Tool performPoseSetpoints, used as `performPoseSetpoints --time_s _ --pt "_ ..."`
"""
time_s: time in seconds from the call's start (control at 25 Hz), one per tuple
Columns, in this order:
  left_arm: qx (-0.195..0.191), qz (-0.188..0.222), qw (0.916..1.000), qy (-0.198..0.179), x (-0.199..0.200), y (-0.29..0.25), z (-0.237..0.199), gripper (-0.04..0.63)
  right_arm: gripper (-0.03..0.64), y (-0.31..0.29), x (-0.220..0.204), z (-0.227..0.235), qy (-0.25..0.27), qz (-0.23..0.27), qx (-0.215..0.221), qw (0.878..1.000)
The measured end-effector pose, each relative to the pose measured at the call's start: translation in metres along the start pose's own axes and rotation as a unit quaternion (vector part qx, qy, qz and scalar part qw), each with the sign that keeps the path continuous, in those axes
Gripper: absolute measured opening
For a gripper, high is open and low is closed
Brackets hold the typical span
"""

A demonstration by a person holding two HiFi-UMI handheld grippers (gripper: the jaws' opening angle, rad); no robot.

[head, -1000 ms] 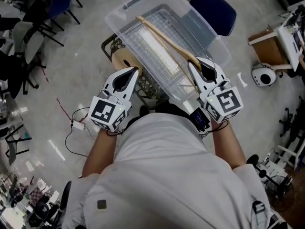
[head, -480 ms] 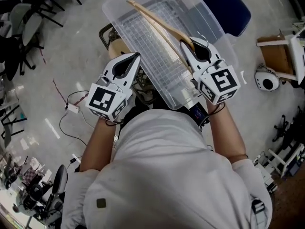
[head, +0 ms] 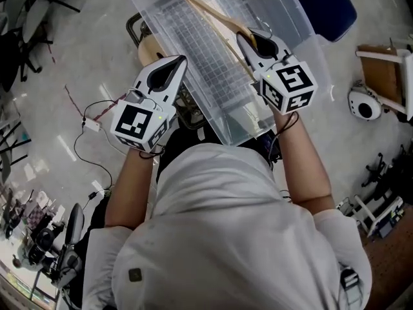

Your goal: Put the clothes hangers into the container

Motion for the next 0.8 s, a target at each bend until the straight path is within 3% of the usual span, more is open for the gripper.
performPoseSetpoints --time_s 0.8 --pt "0.019 -0.022 0.9988 0.039 -0.035 -0.042 -0.022 0.017 0.066 -0.133 -0.109 0.028 -0.009 -0.136 0.048 0.989"
Point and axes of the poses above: the fingertips, and each gripper's own axes: y backward along the fingers, z to its right, x out of its top, the point moved 6 cm from there along y, backward along the fingers, and after that the axes turned 15 degrees about -z, right-handed, at the moved point
